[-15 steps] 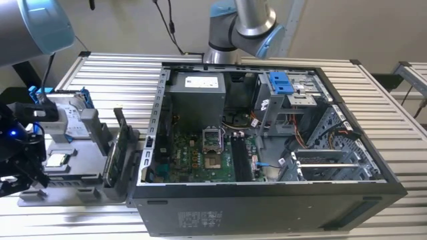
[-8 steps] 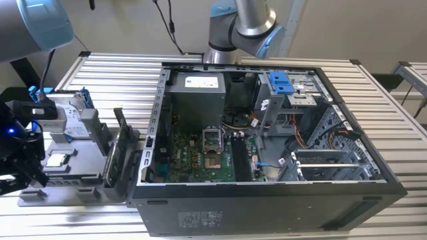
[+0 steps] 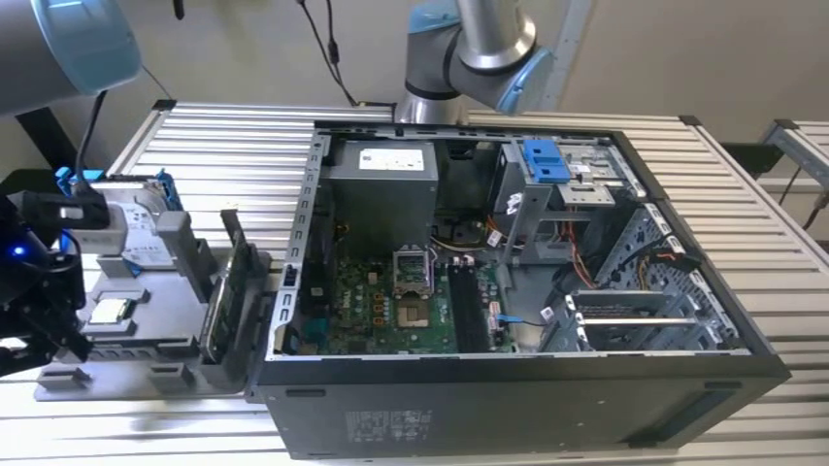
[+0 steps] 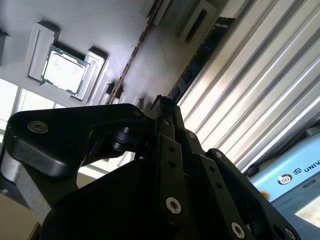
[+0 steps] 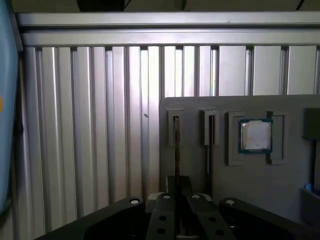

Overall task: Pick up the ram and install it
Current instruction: 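Pick up the ram and move it above insertion slot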

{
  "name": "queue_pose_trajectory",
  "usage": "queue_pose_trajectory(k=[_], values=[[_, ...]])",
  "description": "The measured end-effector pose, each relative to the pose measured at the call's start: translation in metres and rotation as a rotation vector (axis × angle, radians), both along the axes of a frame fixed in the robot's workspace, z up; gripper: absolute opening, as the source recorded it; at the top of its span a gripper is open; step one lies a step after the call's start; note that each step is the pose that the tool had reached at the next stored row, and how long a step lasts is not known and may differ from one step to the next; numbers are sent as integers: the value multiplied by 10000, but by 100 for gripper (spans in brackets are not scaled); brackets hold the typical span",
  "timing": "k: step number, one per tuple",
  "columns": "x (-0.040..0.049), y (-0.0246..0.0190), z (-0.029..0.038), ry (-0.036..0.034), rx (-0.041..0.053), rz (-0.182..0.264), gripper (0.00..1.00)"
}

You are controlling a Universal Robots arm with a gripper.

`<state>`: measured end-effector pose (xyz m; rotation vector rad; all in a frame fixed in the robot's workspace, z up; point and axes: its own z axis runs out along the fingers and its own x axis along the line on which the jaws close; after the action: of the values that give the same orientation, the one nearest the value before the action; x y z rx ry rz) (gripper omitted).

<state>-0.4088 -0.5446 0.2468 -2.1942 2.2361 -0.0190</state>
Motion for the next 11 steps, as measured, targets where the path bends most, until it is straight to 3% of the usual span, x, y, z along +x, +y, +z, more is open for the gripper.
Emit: queue_pose_trajectory(k=[11], values=[[0,0,112,-1,-33,0,14]])
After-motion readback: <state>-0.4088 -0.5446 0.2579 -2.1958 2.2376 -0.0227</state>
